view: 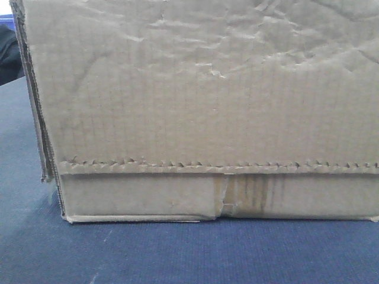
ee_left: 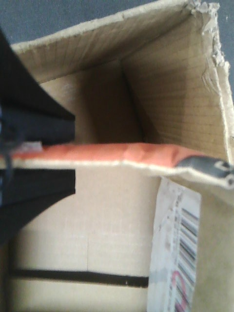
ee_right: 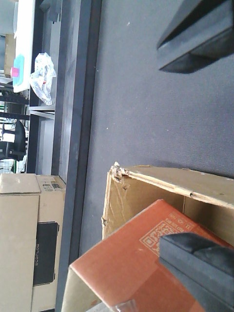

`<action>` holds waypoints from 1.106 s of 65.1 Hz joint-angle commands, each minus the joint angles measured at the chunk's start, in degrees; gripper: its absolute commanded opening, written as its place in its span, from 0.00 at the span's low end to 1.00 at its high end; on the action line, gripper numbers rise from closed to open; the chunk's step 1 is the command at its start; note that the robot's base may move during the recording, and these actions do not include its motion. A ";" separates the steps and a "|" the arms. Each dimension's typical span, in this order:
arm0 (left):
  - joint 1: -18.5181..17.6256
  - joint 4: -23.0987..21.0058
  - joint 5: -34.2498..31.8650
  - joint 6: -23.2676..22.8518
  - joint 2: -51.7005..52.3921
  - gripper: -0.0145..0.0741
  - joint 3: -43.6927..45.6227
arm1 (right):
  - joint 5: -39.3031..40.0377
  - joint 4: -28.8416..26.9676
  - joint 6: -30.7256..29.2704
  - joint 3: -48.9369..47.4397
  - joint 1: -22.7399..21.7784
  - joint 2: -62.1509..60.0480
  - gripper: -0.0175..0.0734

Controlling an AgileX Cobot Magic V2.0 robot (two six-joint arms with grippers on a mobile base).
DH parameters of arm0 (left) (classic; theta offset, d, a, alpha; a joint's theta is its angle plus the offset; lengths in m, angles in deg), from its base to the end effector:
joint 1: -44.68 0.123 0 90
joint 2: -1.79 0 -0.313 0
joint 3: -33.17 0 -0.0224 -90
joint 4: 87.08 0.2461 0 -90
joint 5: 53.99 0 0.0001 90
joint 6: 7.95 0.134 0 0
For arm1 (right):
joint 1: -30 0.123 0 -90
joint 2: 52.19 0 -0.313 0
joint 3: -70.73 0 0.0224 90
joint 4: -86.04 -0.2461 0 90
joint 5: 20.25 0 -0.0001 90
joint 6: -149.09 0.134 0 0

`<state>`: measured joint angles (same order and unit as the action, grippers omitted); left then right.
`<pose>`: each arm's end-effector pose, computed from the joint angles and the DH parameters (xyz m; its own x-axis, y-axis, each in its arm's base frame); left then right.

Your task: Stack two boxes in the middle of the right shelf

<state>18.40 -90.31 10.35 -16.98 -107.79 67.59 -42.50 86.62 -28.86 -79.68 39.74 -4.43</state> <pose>0.3771 -0.1938 0.4008 -0.7556 0.1715 -0.6322 0.3406 0.9272 -0.1556 0.1547 0.0260 0.4080 -0.1687 -0.0022 -0.9857 -0.1611 0.9866 0.0254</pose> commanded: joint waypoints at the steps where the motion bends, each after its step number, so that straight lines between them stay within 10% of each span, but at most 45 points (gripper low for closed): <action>1: -0.23 -0.60 -0.79 -0.68 0.42 0.49 0.52 | 0.31 0.09 -0.15 -0.23 0.13 0.31 0.82; 14: -0.23 -1.34 -2.28 -0.68 2.27 0.86 0.52 | 0.31 0.09 -0.15 -0.23 0.13 0.31 0.82; 26: -0.23 -1.15 -3.19 -0.68 7.43 0.84 0.52 | -0.26 0.09 -0.15 -0.23 0.22 0.31 0.82; 43: 0.85 9.90 3.33 -0.68 14.86 0.84 0.52 | -11.09 0.09 -0.15 -8.31 0.22 3.64 0.82; 72: 5.86 9.64 5.63 -0.07 15.37 0.84 -3.05 | -38.02 0.09 -1.04 -31.77 6.88 27.02 0.82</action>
<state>24.22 -80.01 16.32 -17.19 -92.69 66.20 -76.14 86.50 -29.42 -109.25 46.28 18.74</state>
